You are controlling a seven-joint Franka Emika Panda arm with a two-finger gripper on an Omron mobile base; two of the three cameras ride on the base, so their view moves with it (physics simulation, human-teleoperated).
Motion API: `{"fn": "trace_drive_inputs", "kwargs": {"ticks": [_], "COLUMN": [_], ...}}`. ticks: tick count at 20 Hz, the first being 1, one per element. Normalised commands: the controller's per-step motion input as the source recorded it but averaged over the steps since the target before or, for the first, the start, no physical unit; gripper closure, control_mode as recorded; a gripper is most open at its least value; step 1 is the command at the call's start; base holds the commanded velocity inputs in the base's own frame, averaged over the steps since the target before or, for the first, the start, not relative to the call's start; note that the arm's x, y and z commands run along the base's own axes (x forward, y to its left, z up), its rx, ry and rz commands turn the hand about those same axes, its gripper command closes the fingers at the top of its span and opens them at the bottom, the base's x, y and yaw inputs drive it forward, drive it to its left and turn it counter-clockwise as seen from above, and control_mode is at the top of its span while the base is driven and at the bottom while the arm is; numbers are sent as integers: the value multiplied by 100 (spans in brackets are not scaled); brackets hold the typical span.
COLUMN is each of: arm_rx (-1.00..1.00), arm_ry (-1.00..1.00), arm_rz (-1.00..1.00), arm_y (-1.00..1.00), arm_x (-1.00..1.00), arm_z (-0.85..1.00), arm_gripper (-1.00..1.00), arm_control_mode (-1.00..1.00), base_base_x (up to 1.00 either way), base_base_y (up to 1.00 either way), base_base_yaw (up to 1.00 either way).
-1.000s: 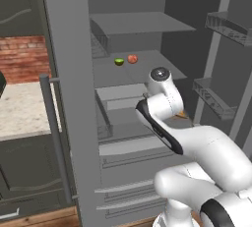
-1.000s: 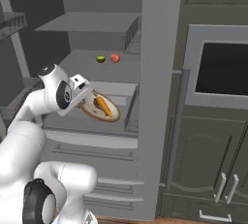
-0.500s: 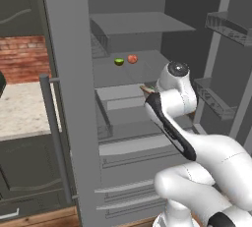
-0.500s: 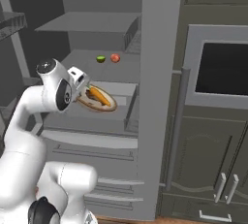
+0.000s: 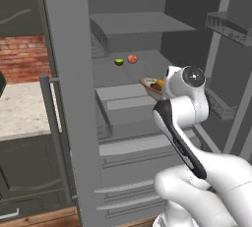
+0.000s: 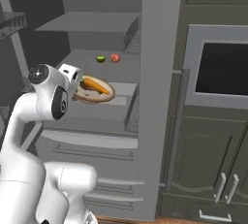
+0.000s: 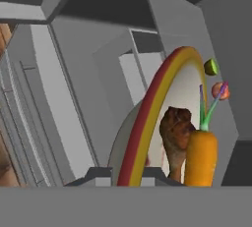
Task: Pick the chicken drumstick and carrot from their plates and place them in the bowl. Then put the bowl in the fridge.
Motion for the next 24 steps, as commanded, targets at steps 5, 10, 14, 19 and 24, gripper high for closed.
{"fn": "trace_drive_inputs", "kwargs": {"ticks": [5, 10, 14, 19, 24], "arm_rx": [-6, -8, -19, -19, -13], "arm_ry": [-13, -1, -4, -8, -13], "arm_rz": [23, 32, 22, 11, 4], "arm_y": [-8, -7, -4, 0, 0], "arm_x": [-13, -6, 5, 9, 14], "arm_z": [23, 22, 7, 3, 1], "arm_gripper": [100, 100, 100, 100, 100], "arm_control_mode": [-100, -100, -100, -100, -100], "base_base_x": [0, 0, 0, 0, 0], "base_base_y": [0, 0, 0, 0, 0], "base_base_yaw": [0, 0, 0, 0, 0]}}
